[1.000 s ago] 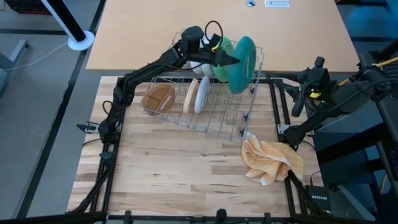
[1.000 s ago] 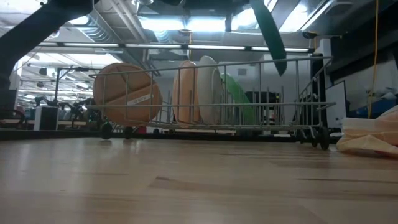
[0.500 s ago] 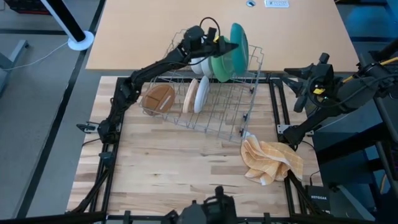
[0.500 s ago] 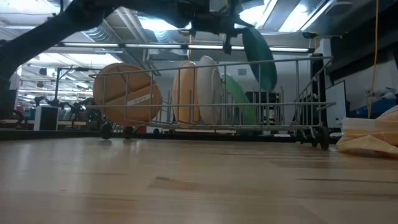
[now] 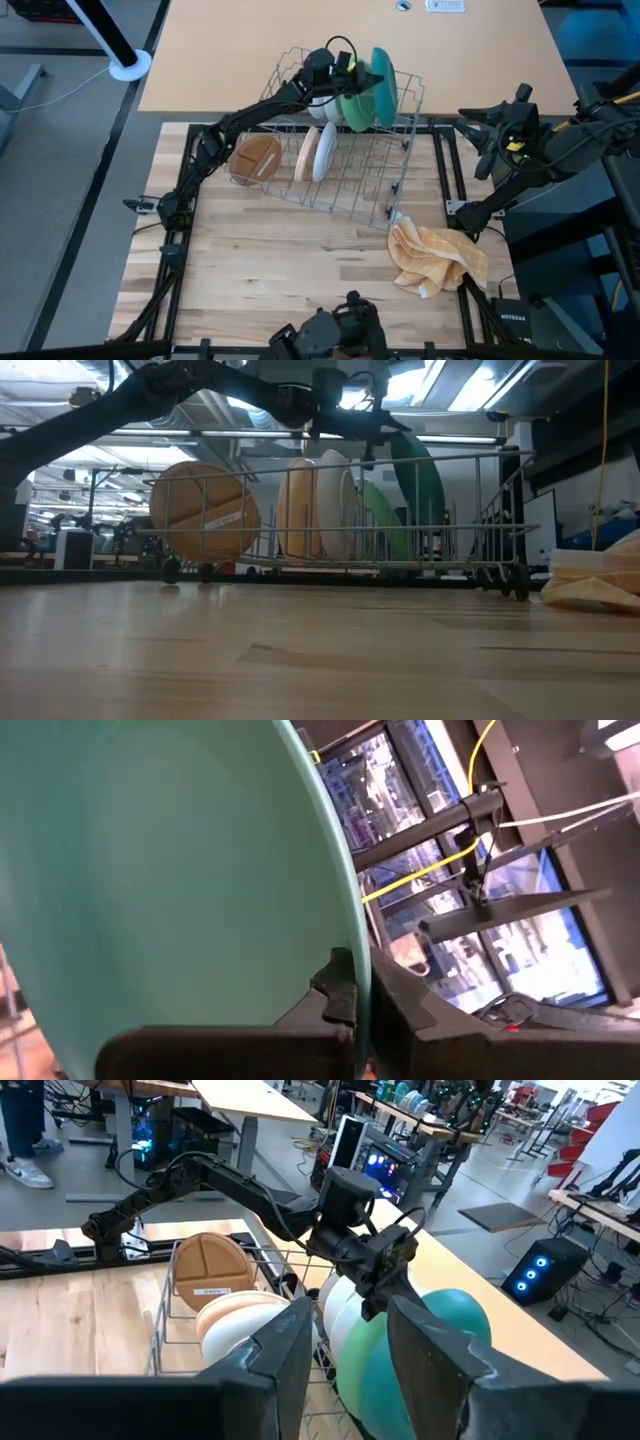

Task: Sort dishes
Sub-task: Put the dark green plate in the dish rack

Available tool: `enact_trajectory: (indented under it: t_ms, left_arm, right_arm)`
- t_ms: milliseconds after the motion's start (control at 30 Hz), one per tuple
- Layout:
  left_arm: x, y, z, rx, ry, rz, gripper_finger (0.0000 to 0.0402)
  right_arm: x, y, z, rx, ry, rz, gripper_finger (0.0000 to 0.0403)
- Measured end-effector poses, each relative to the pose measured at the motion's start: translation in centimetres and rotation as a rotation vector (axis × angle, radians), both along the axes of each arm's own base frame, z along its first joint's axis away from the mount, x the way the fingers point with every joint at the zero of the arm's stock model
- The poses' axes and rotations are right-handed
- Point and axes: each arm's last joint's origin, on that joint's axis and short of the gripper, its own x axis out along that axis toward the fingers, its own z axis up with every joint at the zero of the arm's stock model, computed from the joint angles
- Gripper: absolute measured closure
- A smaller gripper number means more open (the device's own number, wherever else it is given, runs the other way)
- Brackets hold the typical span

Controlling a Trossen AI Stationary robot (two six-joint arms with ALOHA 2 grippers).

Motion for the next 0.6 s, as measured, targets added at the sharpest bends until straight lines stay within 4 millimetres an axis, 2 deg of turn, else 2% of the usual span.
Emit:
enact_trajectory:
  t_ms: [267, 600]
  left_arm:
    - [-0.1, 0.6, -0.7, 0.036, 0.028, 0.01, 0.0401]
    - [0.6, 1.0, -2.5, 0.064, 0.046, -0.029, 0.0401]
  right_arm:
    - [0.0, 0.0, 0.0, -0.006, 0.003, 0.0, 0.0265]
    - [0.1, 0.0, 0.0, -0.006, 0.003, -0.001, 0.0265]
